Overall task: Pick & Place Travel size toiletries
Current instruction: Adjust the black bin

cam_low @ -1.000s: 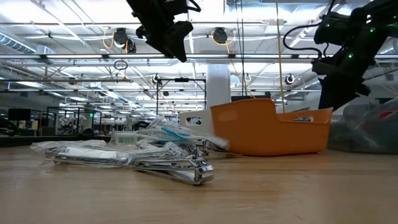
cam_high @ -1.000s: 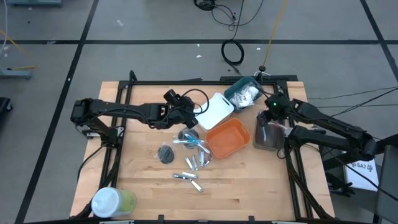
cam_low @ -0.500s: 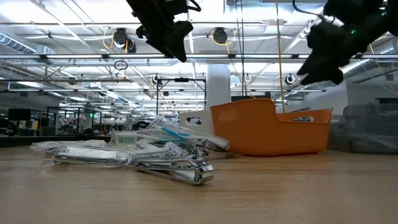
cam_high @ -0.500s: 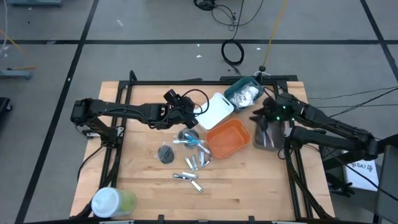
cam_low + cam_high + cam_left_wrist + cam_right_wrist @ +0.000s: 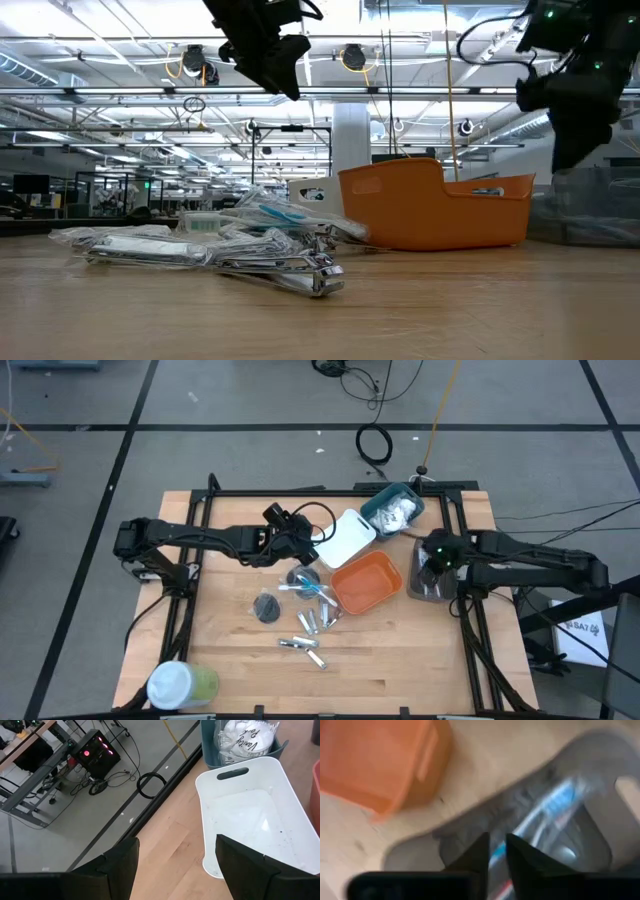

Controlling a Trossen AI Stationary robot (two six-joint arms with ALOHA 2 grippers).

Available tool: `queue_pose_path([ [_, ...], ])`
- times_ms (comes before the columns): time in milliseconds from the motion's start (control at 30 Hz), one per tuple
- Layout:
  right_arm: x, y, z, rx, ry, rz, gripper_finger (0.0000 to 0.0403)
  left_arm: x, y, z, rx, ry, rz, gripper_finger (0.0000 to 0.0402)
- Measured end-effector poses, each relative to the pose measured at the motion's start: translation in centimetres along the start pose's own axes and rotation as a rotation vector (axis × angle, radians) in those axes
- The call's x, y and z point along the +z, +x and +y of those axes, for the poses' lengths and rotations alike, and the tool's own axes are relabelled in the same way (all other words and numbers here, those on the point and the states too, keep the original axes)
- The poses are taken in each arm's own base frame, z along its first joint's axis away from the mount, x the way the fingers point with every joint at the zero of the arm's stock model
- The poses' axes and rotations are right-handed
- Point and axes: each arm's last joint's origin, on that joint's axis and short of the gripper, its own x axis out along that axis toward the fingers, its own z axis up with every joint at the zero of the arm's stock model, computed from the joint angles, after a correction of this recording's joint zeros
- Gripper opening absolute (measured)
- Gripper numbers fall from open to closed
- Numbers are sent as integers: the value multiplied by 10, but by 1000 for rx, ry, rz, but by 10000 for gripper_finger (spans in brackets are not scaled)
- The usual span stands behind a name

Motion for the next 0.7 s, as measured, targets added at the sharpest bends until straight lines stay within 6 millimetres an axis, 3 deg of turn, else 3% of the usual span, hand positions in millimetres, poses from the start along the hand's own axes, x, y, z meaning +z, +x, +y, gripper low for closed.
queue_pose_path([
  [100, 5, 11, 4, -33, -13, 53, 8, 0, 0, 0, 0, -1, 0, 257],
  [300, 22, 34, 10, -79, -67, 75, 7, 0, 0, 0, 0, -5, 0, 257],
  [467, 33, 49, 2, -229, -43, 55, 3, 0, 0, 0, 0, -5, 0, 257],
  [700, 53, 60, -6, -243, 9, -53, 1, 0, 0, 0, 0, -5, 0, 257],
])
